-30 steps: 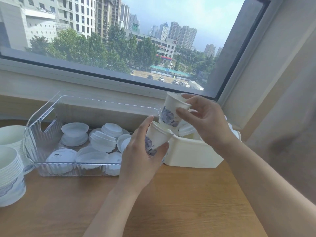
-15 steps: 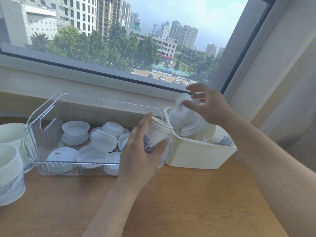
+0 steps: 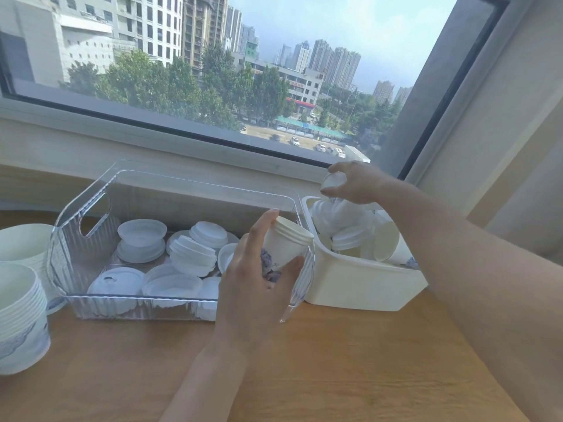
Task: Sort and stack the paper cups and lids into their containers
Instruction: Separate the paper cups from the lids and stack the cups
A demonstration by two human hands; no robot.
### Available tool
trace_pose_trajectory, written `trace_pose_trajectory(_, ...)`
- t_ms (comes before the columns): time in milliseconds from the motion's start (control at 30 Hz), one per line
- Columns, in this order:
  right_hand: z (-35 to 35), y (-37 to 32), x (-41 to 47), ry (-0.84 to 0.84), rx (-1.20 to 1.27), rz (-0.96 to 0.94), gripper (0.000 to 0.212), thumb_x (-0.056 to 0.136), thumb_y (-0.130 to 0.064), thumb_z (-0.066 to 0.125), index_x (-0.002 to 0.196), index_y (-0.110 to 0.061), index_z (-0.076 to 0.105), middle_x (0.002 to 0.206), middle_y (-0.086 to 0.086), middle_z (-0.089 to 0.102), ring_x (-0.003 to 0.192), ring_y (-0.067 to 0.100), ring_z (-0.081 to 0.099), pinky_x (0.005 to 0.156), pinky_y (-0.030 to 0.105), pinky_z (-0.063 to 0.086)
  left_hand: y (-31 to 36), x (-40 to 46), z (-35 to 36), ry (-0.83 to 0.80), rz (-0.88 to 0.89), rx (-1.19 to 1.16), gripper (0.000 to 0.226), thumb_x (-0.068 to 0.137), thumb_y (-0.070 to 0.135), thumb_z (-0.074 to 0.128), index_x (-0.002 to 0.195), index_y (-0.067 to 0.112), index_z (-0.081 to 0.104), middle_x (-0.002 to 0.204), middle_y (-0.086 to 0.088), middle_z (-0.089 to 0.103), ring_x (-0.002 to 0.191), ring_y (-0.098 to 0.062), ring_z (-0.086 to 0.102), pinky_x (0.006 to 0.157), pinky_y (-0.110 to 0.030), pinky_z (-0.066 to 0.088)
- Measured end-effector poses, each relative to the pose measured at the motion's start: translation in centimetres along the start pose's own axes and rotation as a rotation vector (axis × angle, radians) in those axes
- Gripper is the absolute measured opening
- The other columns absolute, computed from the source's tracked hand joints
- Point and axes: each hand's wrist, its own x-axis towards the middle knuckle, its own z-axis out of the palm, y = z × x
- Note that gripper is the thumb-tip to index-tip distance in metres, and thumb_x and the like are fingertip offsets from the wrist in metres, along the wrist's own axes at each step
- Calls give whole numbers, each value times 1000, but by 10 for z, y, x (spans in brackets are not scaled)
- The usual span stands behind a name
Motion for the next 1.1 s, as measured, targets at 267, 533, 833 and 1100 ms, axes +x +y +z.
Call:
trace_pose_trajectory(267,-5,-1,-11,61,112,-58,67,88,-43,82,146,-23,55,147,8,54,129,31,56,110,46,47,1,1,0,9,7,5,68,93,57,74,150,60,37,116,23,58,101,-11,65,77,-38,63)
trace_pose_trajectory(533,-3,5,-31,146,212,-61,47,81,-37,87,118,-23,62,111,5,63,105,29,62,80,35,49,2,1,-1,13,11,7,70,90,53,75,150,58,38,115,17,57,99,-18,62,76,-40,62)
trace_pose_trajectory(833,-16,-9,-97,307,817,-226,52,84,-26,89,130,-25,63,124,-6,68,108,11,71,89,24,60,8,-1,3,-40,12,-24,71,90,59,68,153,57,35,128,27,55,109,-5,60,78,-29,62)
trace_pose_trajectory(1100,4,-12,-163,162,955,-275,62,88,-28,82,145,-22,59,128,-21,68,116,-3,67,91,9,50,21,-4,8,-112,46,-35,75,94,47,74,156,55,32,131,15,64,102,-9,69,78,-39,63)
